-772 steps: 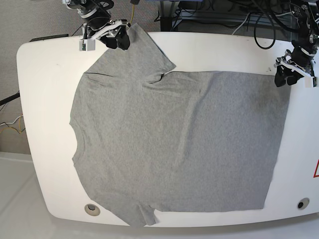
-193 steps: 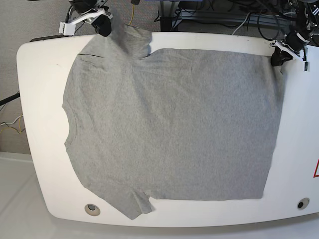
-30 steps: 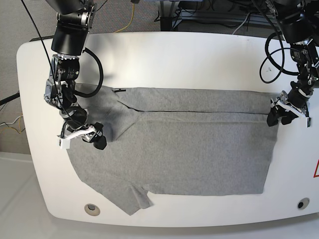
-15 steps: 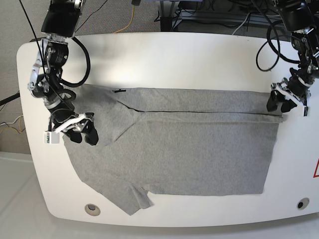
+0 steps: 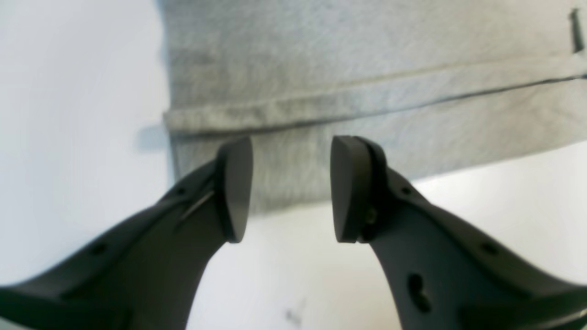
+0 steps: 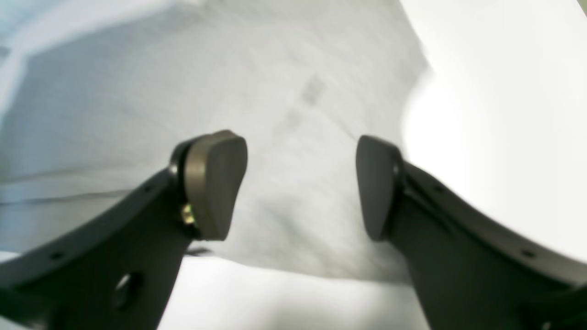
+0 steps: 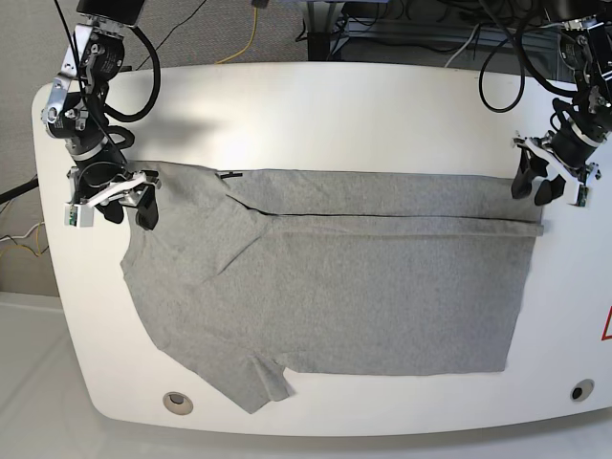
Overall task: Fold the T-shirt properly
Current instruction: 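Open both grippers and raise them off the folded edge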
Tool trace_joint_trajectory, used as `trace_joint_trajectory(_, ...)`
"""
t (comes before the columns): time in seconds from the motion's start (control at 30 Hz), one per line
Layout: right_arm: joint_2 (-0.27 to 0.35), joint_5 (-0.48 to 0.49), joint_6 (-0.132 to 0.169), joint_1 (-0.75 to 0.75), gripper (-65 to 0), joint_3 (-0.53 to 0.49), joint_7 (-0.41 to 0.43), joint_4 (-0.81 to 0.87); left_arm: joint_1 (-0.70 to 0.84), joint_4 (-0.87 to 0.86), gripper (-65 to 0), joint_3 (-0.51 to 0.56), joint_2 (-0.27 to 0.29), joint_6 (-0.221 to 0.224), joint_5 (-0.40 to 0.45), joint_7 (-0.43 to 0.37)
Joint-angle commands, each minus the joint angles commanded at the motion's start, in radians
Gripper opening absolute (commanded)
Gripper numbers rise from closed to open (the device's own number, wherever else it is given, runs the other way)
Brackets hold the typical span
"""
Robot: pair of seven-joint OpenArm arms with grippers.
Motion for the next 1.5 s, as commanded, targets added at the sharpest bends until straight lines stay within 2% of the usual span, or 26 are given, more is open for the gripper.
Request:
trace_joint_trajectory(0.4, -0.012, -0.036, 0.001, 0.039, -24.3, -0.003, 0.021, -0.155, 0.016, -0.007, -30.4, -0.003, 0.004, -0.005, 0.009, 0.027)
trace_joint_trajectory(0.87, -0.007, -0.094, 0.002, 0.017, -24.2, 0.036, 0.101, -0.205, 0.004, -0.067, -31.2, -0.005, 0.012, 0.006, 0.033, 0.018)
trace_joint_trajectory(1.5, -0.018, -0.108, 0.011, -0.017, -24.5, 0.045, 0.1, -0.259, -0.015, -0.12, -30.9, -0.023, 0.015, 0.011, 0.018, 0.026)
